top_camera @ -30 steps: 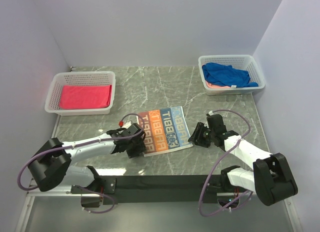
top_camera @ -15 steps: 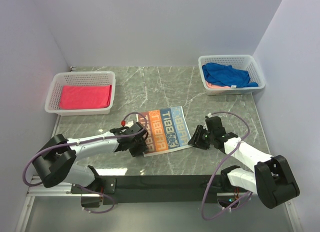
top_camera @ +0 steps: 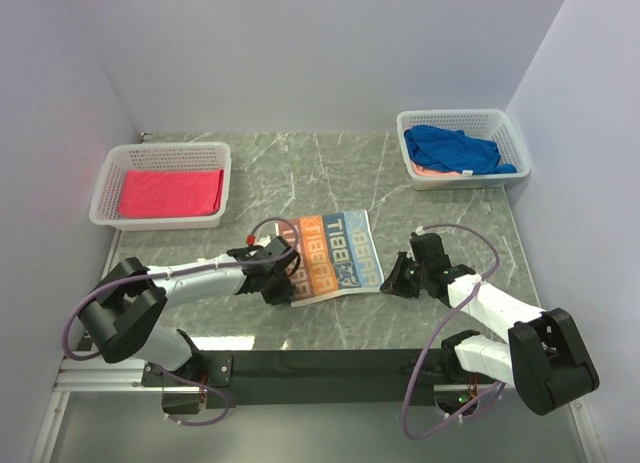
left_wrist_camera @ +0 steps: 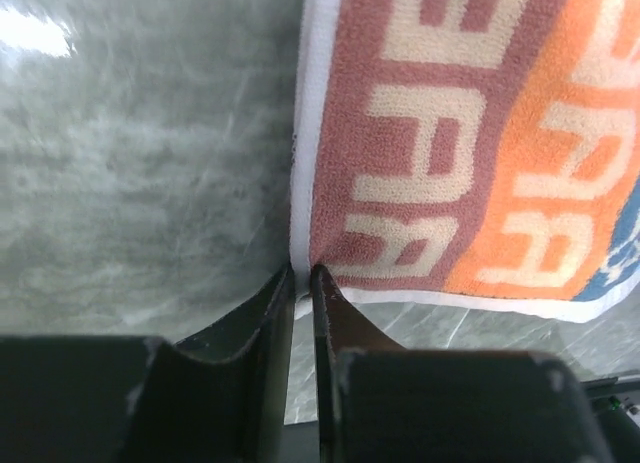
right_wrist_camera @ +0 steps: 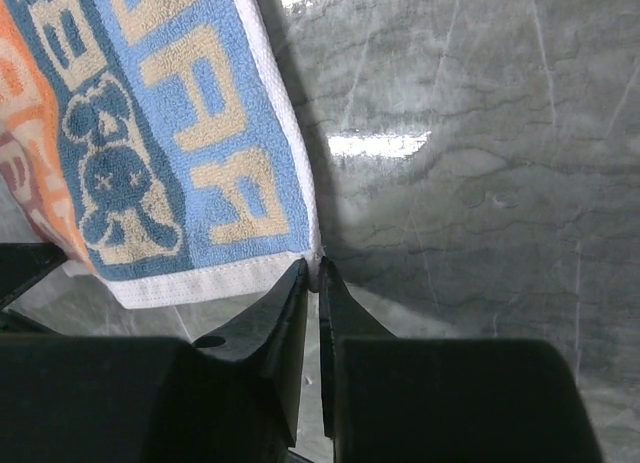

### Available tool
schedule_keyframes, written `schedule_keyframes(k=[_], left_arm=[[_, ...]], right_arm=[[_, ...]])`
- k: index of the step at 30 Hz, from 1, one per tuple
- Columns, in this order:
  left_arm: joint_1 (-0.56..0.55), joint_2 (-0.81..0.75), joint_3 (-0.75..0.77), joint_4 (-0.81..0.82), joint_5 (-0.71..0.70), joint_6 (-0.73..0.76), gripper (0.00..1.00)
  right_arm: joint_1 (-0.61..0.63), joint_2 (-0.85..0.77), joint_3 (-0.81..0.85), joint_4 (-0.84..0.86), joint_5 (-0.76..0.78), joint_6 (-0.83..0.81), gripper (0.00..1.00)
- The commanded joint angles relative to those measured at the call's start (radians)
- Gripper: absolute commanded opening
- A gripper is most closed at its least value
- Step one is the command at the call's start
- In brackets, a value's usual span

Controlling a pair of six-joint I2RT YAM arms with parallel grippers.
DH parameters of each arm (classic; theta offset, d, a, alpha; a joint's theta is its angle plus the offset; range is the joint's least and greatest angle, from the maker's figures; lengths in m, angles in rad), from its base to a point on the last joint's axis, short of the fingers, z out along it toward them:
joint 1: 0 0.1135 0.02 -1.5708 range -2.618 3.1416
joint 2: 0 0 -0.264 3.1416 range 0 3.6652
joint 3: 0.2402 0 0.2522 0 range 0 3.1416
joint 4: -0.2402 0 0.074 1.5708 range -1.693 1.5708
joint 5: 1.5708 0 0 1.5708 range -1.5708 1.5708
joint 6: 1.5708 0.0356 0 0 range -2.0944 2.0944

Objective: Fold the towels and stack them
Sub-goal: Fold the towel

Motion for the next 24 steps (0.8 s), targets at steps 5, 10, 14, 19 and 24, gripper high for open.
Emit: schedule_keyframes(k=[5,10,14,19,24], left_arm=[[0.069,0.023,0.032,-0.078,-0.082,0.097,0.18],[0.081,-0.009,0.035,-0.108,-0.094,0.110,0.24],[0.073,-0.070,-0.009,-0.093,-0.042,0.068,0.42],[0.059,-0.123,-0.060,-0.076,-0.043,0.036,0.46],[0.059,-0.061,-0.034,-0.081,-0.091,0.047,0.42]], right_arm=[[0.011,-0.001,0.016,0.027,0.004,0.002,0.05],[0.054,0.000,0.024,0.060,-0.007,0.036,0.04],[0.092,0.010,0.034,0.071,0.013,0.063,0.04],[0.117,0.023,0.036,0.094,0.027,0.080,0.04],[0.129,0.022,0.036,0.091,0.035,0.080,0.04]])
